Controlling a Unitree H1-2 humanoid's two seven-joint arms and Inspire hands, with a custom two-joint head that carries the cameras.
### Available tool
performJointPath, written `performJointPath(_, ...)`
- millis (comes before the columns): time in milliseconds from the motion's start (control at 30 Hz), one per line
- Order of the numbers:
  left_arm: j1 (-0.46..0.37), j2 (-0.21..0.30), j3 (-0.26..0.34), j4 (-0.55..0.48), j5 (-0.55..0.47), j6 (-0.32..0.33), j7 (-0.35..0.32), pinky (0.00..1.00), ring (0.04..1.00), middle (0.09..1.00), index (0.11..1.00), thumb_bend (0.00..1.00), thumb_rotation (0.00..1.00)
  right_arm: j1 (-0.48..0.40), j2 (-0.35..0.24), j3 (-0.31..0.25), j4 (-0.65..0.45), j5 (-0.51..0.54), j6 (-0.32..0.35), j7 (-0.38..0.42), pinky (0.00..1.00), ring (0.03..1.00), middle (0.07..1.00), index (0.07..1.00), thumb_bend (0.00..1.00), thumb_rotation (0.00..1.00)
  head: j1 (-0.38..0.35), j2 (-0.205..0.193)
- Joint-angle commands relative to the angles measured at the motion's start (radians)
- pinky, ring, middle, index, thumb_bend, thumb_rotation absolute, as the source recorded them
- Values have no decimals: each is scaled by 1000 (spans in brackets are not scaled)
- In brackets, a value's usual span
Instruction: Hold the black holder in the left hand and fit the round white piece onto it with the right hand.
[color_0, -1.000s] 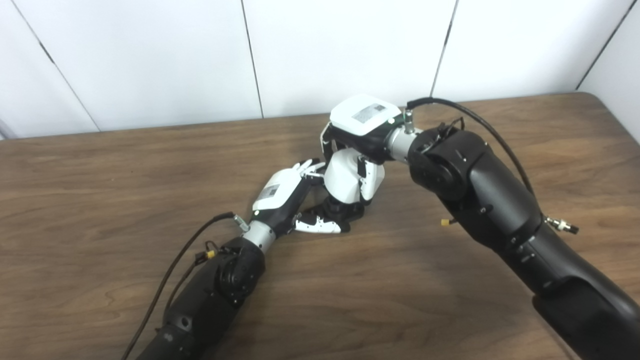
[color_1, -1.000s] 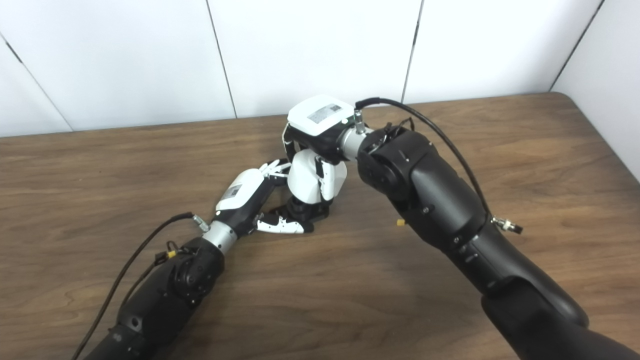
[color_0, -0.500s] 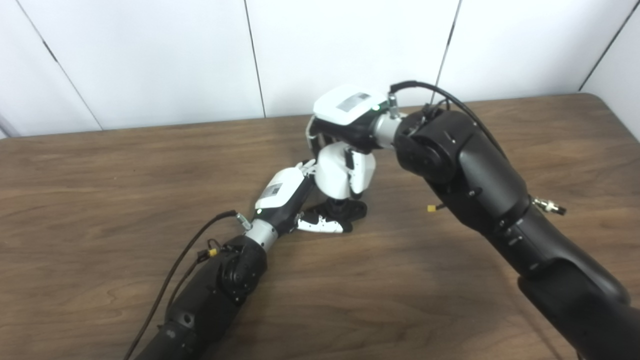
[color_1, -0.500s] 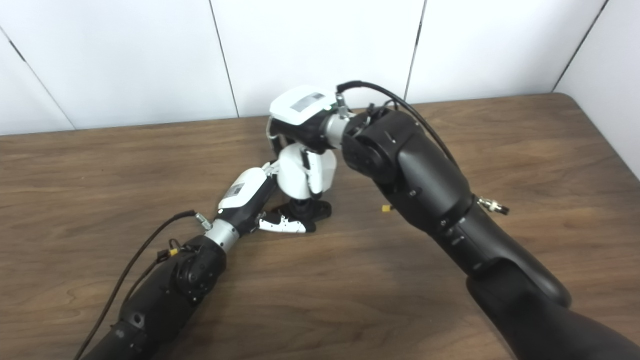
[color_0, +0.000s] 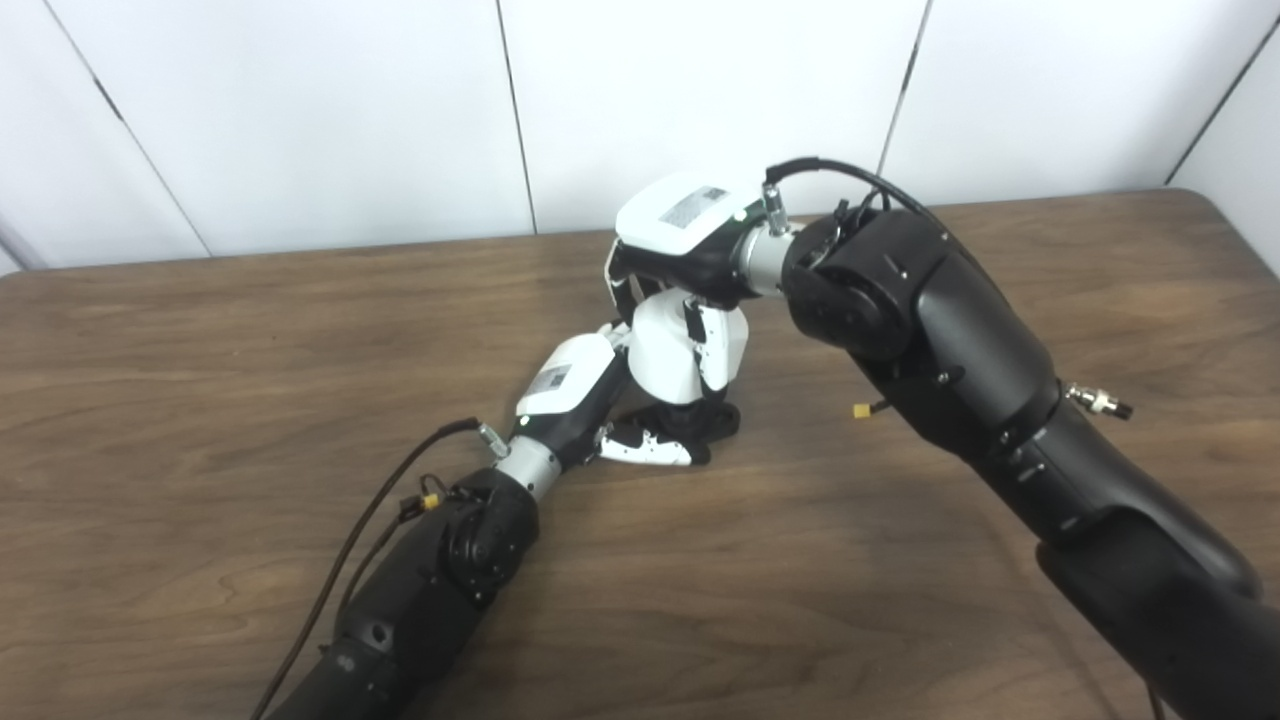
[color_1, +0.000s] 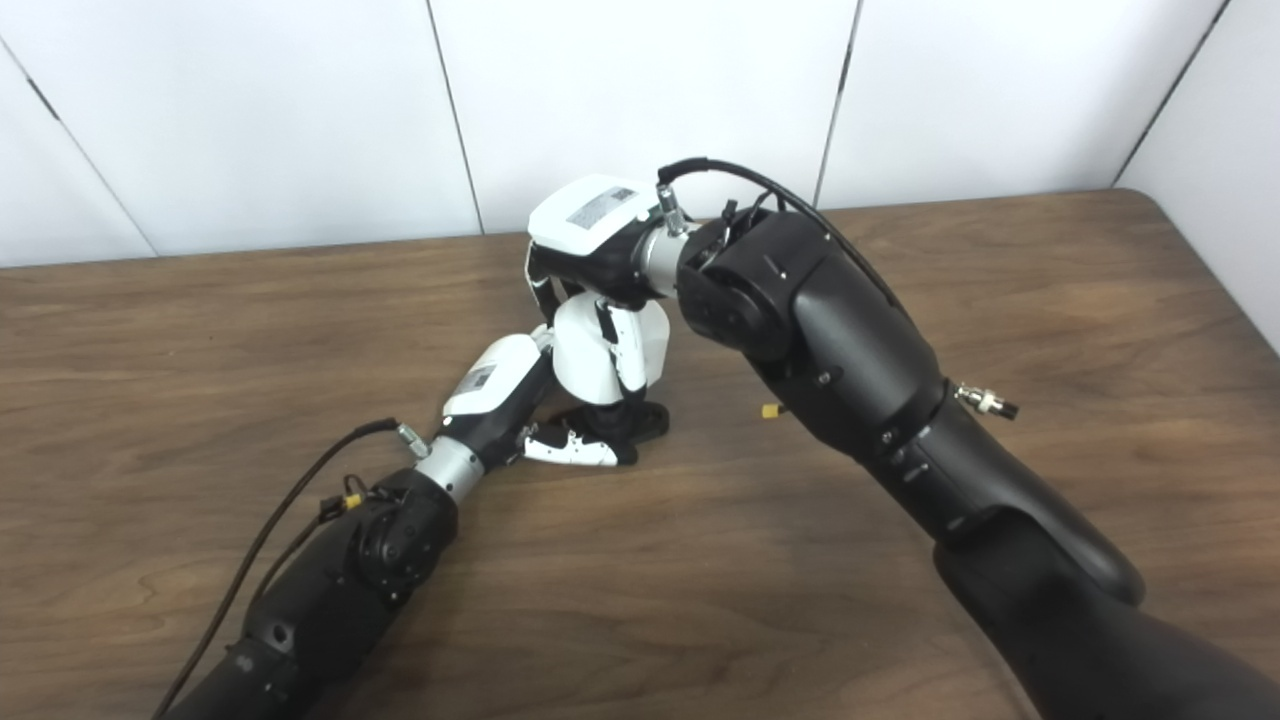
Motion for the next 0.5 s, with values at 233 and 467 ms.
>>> performJointPath(233,61,2,-54,48,40,45,-112,952,965,902,481,524,59,-22,-21,11,-15,20,-29,31,306,372,486,523,515,0,0,5)
performJointPath(467,59,0,-55,52,47,39,-104,938,968,898,481,525,60,8,-24,27,-21,25,-49,29,319,384,501,507,516,0,1,8)
